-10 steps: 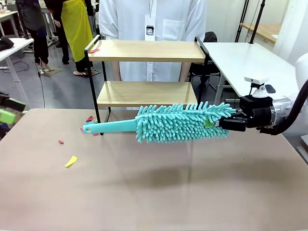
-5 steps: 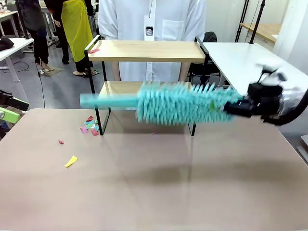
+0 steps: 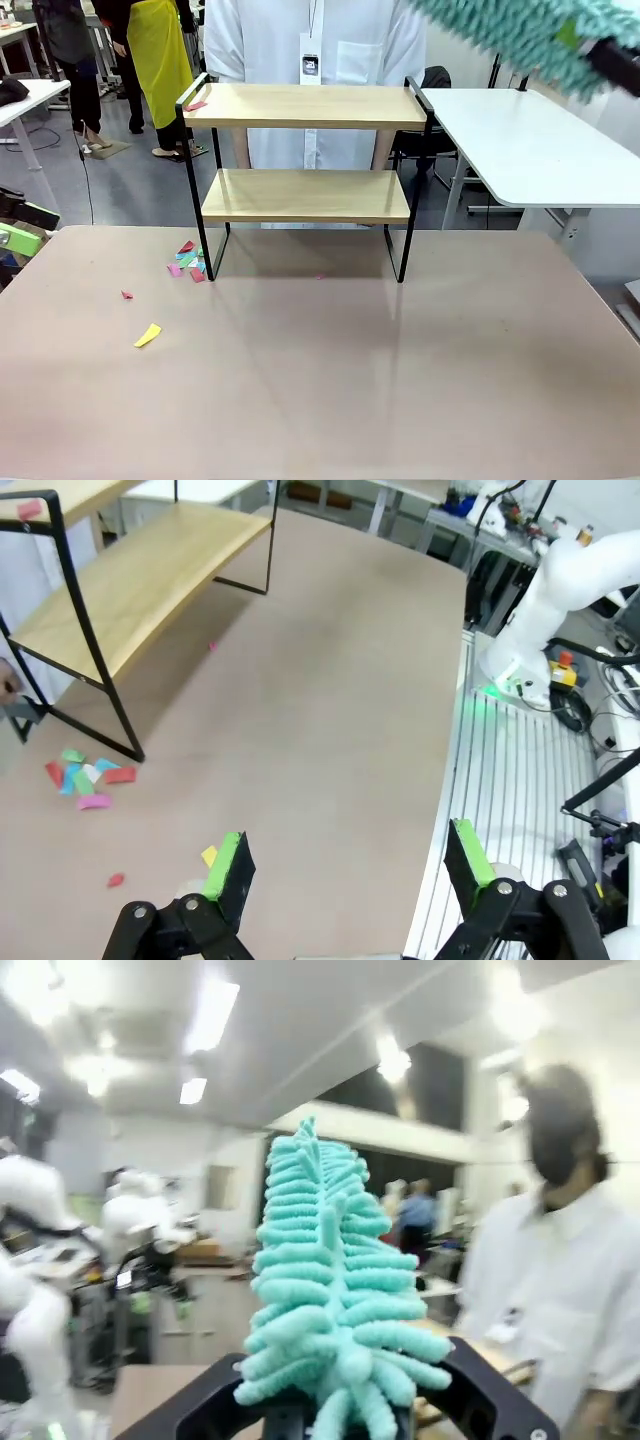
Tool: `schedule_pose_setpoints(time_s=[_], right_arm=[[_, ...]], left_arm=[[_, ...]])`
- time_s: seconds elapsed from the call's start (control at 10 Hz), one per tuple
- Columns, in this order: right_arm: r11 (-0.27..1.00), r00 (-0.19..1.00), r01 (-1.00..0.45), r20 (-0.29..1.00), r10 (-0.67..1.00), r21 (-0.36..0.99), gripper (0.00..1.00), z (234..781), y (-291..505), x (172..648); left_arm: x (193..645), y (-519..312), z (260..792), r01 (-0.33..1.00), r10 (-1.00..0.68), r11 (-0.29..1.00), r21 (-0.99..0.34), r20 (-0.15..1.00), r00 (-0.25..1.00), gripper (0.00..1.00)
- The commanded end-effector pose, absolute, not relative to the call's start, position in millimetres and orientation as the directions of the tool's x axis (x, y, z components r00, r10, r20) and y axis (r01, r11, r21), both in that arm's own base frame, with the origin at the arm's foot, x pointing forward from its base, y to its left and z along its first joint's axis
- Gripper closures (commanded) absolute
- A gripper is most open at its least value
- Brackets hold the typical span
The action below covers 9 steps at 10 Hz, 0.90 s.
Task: Clean the shelf.
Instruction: Hand the Duster back to the human.
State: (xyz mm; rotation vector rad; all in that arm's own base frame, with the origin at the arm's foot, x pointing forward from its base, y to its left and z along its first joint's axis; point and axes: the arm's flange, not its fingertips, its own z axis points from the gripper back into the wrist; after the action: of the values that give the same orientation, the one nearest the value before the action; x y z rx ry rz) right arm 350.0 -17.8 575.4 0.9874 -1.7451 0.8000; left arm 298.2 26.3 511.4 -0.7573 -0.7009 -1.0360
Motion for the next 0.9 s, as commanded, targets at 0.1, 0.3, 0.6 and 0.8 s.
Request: schedule_pose_setpoints(time_s=[0.1,0.3,0.6,0.8], right_arm=[[0.725,-0.291,-0.689,0.924,-0.247,-0.023,0.84,573,-60,347],[0.843,-0.274,-0.536,0.939,-0.21,0.032,0.84,559,-98,349],[0.931,-0.18,-0.356,0.972,-0.149,0.076,0.84,521,-131,346],[0.947,-0.091,-0.307,0.987,-0.133,0.1,0.84,488,-140,347]], left_arm=[[301,25,513,0.926,-0.472,0.314,-0.209,0.812,0.343,0.0],[301,25,513,0.926,-0.472,0.314,-0.209,0.812,0.343,0.0],[301,25,513,0.926,-0.472,0.314,-0.209,0.812,0.343,0.0],[301,25,513,0.926,-0.472,0.314,-0.209,0.812,0.343,0.0]])
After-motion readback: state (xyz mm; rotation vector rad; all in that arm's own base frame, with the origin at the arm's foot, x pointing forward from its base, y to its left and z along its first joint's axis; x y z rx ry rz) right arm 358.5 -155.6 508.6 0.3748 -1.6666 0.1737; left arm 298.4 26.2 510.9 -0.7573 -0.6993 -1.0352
